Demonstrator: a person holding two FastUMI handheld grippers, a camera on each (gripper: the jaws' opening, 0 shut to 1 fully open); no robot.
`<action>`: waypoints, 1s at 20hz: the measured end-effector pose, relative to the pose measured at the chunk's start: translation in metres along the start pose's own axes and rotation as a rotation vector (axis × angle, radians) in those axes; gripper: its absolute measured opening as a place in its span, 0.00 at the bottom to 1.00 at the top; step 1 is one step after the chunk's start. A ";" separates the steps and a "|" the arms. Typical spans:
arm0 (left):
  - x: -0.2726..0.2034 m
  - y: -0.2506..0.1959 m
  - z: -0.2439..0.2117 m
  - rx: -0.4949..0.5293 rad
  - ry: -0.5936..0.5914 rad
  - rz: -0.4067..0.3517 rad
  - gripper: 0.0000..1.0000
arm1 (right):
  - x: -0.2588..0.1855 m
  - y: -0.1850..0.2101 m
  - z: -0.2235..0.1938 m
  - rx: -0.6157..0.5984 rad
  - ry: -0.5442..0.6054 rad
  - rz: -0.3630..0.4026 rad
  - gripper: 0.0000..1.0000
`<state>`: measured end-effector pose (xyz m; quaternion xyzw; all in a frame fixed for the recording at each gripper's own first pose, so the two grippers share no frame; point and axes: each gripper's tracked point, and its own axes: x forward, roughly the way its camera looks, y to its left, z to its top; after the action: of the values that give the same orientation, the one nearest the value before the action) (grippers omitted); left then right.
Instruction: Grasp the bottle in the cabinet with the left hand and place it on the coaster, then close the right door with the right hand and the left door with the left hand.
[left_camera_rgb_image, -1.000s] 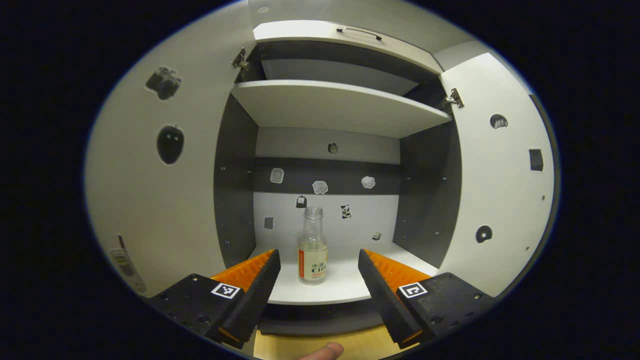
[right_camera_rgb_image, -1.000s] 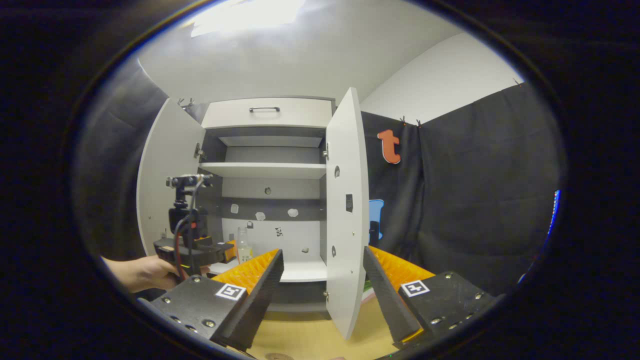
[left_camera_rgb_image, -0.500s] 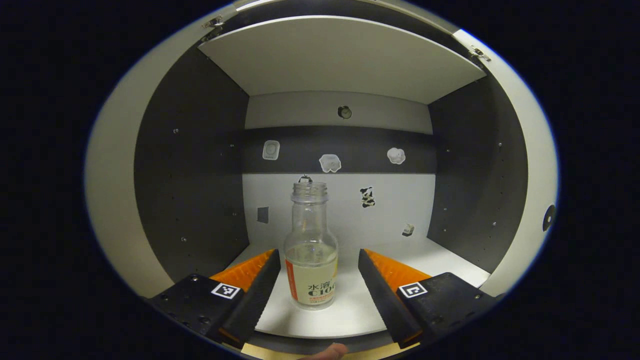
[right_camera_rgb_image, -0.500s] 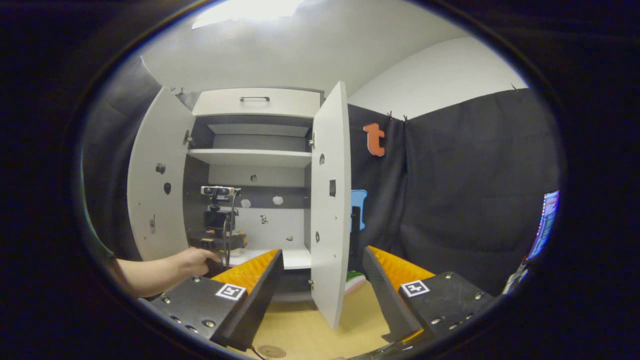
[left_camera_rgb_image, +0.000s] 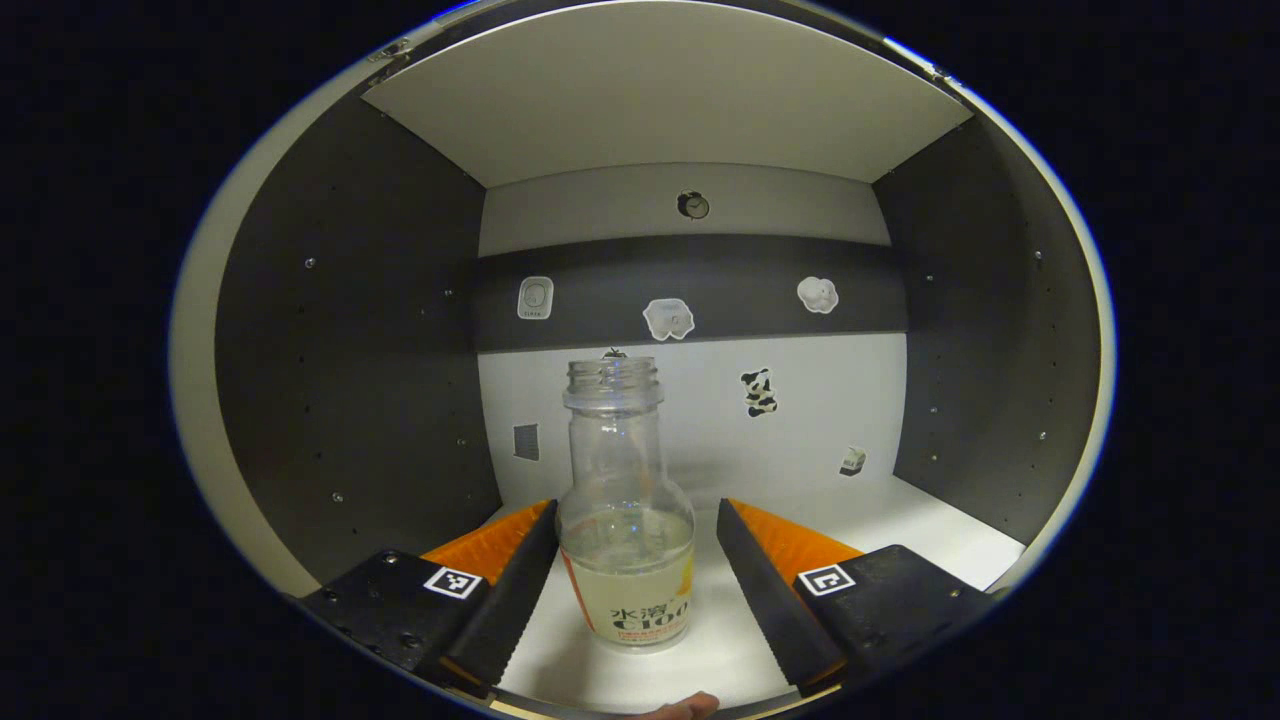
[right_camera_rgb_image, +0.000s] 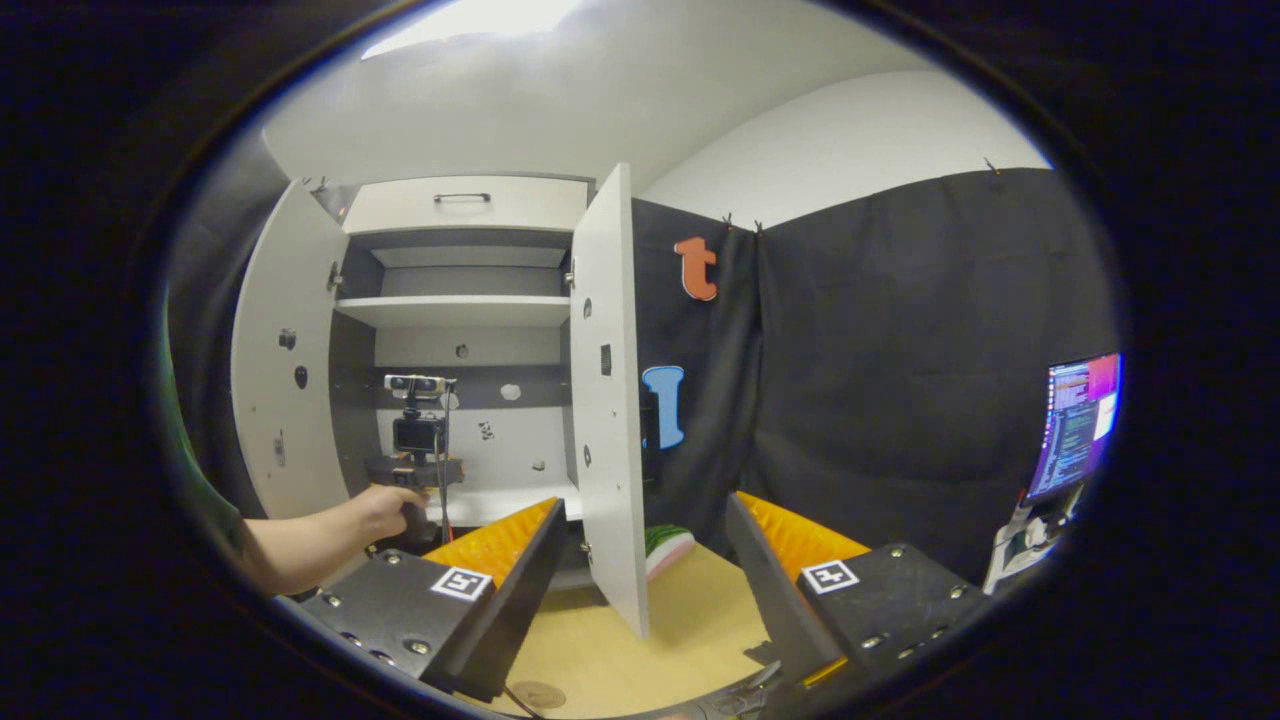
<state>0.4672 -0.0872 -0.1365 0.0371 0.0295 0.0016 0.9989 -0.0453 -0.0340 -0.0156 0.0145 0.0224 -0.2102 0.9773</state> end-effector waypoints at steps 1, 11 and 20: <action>0.003 0.001 -0.005 -0.006 0.017 0.001 0.98 | -0.002 -0.002 0.000 -0.003 0.000 -0.005 0.97; 0.011 0.009 -0.022 -0.019 0.083 -0.038 0.81 | -0.012 -0.017 -0.009 0.007 0.009 -0.016 0.97; -0.053 0.027 0.001 -0.072 0.068 -0.056 0.78 | -0.017 -0.044 -0.006 0.033 -0.030 0.014 0.97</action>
<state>0.4143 -0.0612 -0.1305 0.0004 0.0645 -0.0241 0.9976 -0.0788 -0.0673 -0.0220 0.0278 0.0040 -0.2038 0.9786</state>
